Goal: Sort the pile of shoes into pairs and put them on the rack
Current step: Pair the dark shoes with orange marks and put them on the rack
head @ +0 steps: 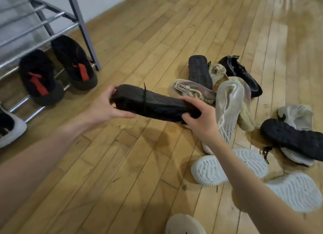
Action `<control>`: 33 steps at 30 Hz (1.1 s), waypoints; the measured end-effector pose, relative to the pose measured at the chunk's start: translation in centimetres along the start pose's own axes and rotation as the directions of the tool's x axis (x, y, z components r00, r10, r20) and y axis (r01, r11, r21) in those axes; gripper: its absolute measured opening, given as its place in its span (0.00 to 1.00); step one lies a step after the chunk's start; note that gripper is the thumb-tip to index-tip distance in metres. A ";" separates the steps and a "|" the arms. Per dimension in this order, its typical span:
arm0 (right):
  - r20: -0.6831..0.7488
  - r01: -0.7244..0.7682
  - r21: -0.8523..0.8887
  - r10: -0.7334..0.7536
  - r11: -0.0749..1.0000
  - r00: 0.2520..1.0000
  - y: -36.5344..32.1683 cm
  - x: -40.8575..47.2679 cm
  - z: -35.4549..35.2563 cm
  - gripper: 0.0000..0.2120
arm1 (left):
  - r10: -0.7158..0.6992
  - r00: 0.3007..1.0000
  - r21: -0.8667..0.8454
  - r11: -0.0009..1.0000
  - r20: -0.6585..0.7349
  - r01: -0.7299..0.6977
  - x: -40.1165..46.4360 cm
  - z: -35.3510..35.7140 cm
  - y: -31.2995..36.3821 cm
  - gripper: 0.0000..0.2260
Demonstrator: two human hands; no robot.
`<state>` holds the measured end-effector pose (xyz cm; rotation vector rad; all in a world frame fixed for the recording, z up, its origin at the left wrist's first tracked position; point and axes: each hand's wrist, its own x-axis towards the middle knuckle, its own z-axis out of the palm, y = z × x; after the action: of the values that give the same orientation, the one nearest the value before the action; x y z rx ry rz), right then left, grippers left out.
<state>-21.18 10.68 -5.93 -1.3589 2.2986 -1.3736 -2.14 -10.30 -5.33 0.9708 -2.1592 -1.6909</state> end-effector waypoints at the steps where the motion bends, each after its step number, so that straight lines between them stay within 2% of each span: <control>1: -0.025 0.086 -0.052 -0.088 0.995 0.996 -0.1 0.4 0.3 0.19 | 0.064 0.998 0.159 0.985 0.000 -0.063 -0.3 -0.4 0.0 0.35; 4: -0.055 0.264 -0.187 -0.279 0.946 0.959 0.1 1.7 1.5 0.18 | 0.315 0.949 0.562 0.785 0.001 -0.260 -1.6 0.1 -0.3 0.29; 6: 0.018 0.332 -0.195 -0.335 0.923 0.942 0.4 2.3 2.2 0.20 | 0.425 0.899 0.668 0.699 -0.105 -0.253 -2.6 0.1 -0.9 0.28; 9: 0.167 0.389 -0.196 -0.361 0.900 0.918 0.7 3.4 2.6 0.22 | 0.514 0.833 0.720 0.655 -0.205 -0.228 -3.3 -0.5 -1.9 0.27; 11: 0.191 0.388 -0.174 -0.355 0.905 0.915 0.6 4.4 2.4 0.19 | 0.468 0.836 0.657 0.731 -0.287 -0.184 -3.5 -0.6 -2.3 0.26; 13: 0.104 0.302 -0.138 -0.289 0.943 0.952 0.8 5.7 2.2 0.20 | 0.334 0.858 0.533 0.842 -0.391 -0.086 -3.4 -0.3 -2.4 0.21; 14: 0.034 0.212 -0.141 -0.209 0.967 0.977 1.3 6.6 2.0 0.21 | 0.245 0.873 0.435 0.900 -0.422 -0.042 -3.1 -0.2 -2.5 0.18; 16: -0.101 -0.027 -0.220 0.005 0.975 0.995 2.9 9.0 1.9 0.22 | 0.016 0.919 0.083 0.996 -0.394 0.018 -2.3 0.2 -2.3 0.14; 18: -0.119 -0.289 -0.365 0.264 0.885 0.957 4.5 11.7 1.6 0.25 | -0.181 0.927 -0.240 0.965 -0.329 0.104 -1.2 1.0 -1.7 0.11; 19: -0.118 -0.405 -0.444 0.396 0.799 0.911 5.4 13.0 1.5 0.28 | -0.249 0.918 -0.315 0.937 -0.309 0.148 -0.8 1.5 -1.4 0.10; 22: -0.114 -0.628 -0.523 0.683 0.576 0.722 7.4 16.0 1.0 0.39 | -0.356 0.895 -0.408 0.884 -0.270 0.229 0.3 2.8 -0.5 0.11; 24: -0.089 -0.693 -0.488 0.759 0.531 0.644 9.2 17.5 1.2 0.46 | -0.381 0.884 -0.428 0.870 -0.271 0.244 0.8 3.2 -0.4 0.11; 26: -0.082 -0.717 -0.464 0.781 0.520 0.619 10.8 18.4 1.7 0.49 | -0.399 0.876 -0.432 0.864 -0.272 0.259 1.1 3.3 -0.4 0.12; 28: -0.108 -0.724 -0.474 0.783 0.501 0.613 10.3 18.3 1.8 0.47 | -0.401 0.874 -0.412 0.870 -0.274 0.270 1.2 3.2 -0.5 0.11; 31: -0.125 -0.745 -0.415 0.778 0.523 0.615 9.5 17.9 1.3 0.34 | -0.393 0.879 -0.398 0.877 -0.269 0.271 0.9 3.0 -0.4 0.11; 33: -0.120 -0.764 -0.278 0.768 0.583 0.629 9.8 17.9 1.0 0.28 | -0.384 0.882 -0.383 0.884 -0.273 0.266 0.6 2.8 -0.4 0.13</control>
<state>-37.23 -1.66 -8.52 -0.2427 2.6443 -0.7184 -4.01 -8.52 -6.65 1.4623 -1.4833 -1.7896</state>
